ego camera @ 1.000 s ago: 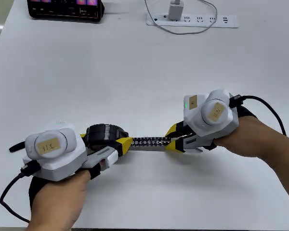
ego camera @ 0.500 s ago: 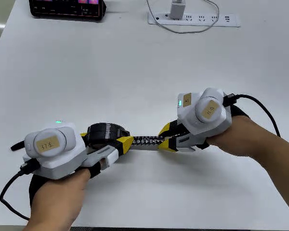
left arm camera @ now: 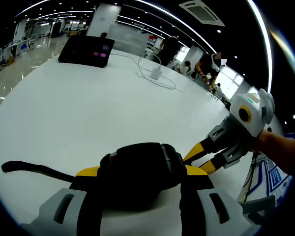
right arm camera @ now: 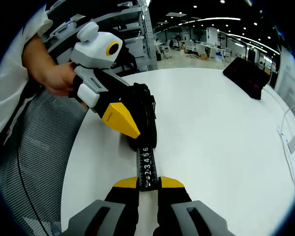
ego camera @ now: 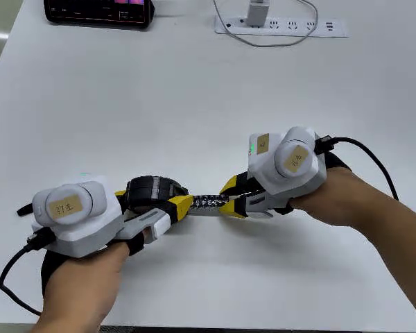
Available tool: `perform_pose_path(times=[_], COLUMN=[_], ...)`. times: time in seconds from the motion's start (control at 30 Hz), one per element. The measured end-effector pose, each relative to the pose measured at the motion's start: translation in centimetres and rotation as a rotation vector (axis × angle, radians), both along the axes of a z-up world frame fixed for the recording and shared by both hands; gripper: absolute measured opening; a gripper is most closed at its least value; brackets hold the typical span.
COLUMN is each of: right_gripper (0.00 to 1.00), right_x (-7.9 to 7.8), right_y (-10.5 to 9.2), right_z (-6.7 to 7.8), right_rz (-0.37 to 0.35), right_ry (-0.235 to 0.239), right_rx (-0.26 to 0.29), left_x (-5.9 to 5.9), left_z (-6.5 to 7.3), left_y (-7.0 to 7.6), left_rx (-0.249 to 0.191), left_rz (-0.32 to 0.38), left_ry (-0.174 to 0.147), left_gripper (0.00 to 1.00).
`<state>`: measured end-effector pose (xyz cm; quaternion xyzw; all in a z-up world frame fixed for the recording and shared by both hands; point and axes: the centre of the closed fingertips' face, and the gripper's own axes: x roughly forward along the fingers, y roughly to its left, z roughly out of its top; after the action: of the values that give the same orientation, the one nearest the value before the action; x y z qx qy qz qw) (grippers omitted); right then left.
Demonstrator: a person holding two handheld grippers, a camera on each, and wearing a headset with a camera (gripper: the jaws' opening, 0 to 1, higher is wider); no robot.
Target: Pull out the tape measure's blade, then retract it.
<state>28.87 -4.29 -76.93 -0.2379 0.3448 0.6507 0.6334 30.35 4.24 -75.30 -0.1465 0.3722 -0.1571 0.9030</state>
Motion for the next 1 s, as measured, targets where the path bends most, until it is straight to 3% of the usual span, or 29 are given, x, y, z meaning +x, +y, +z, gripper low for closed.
perform_pose_path(times=[0.47,1.0], right_gripper=[0.1,0.1], right_x=[-0.6,-0.5], right_y=[2.6,4.0], right_z=[-0.2,-0.4], right_rz=[0.017,0.019], right_ry=[0.004,-0.007], right_rx=[0.045,0.064], left_x=[0.0,0.0], left_z=[0.0,0.0], left_y=[0.1,0.1], left_rx=[-0.015,-0.02], left_rz=[-0.006,-0.008], left_ry=[0.002,0.002], left_gripper=[0.59,0.59])
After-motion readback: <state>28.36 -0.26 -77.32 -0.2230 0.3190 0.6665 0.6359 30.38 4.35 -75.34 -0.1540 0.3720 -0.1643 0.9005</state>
